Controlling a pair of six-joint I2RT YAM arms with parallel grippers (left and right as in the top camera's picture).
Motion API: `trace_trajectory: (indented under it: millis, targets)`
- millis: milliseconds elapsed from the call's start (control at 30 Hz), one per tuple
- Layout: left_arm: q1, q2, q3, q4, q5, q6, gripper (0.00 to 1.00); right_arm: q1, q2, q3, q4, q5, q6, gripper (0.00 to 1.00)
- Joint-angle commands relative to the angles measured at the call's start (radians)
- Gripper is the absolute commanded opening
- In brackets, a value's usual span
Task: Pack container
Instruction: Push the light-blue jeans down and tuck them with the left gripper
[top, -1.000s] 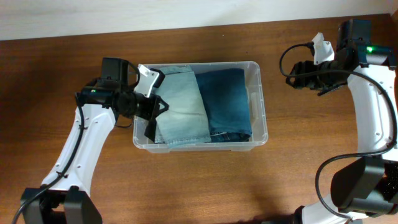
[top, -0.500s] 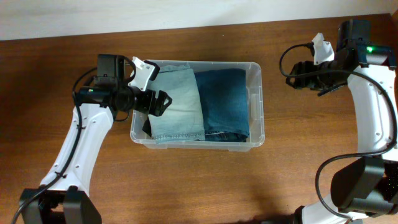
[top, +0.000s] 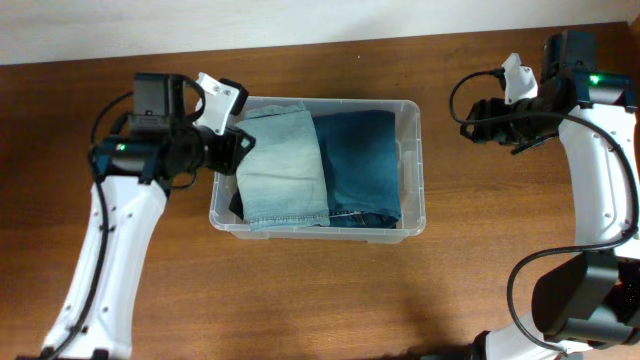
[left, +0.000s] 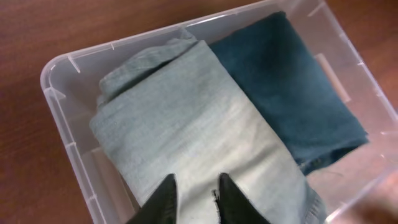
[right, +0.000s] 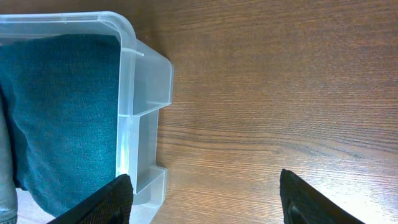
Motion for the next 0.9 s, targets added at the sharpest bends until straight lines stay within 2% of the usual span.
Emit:
trace_trajectory:
  millis: [0,167,333,500,700,867]
  targets:
    - [-0.040,0.011,-0.005,-0.015,0.007,0.001,0.18,0.003,-0.029,0.016,0.000,0.012,-0.006,0.69]
    - [-0.100,0.112,-0.043,-0.016,0.001,0.000,0.16,0.003,-0.029,0.016,-0.006,0.012,-0.006,0.69]
    - [-0.125,0.283,-0.092,-0.021,-0.029,0.000,0.14,0.003,-0.029,0.016,-0.007,0.012,-0.006,0.69]
    - [-0.123,0.463,-0.095,0.005,-0.180,-0.026,0.15,0.003,-0.029,0.016,-0.007,0.012,-0.006,0.69]
    - [-0.118,0.473,-0.080,0.034,-0.191,-0.024,0.15,0.002,-0.029,0.016,-0.007,0.012,-0.006,0.69]
    - [-0.118,0.394,-0.022,0.017,-0.202,-0.009,0.17,0.003,-0.029,0.016,-0.007,0.012,-0.006,0.69]
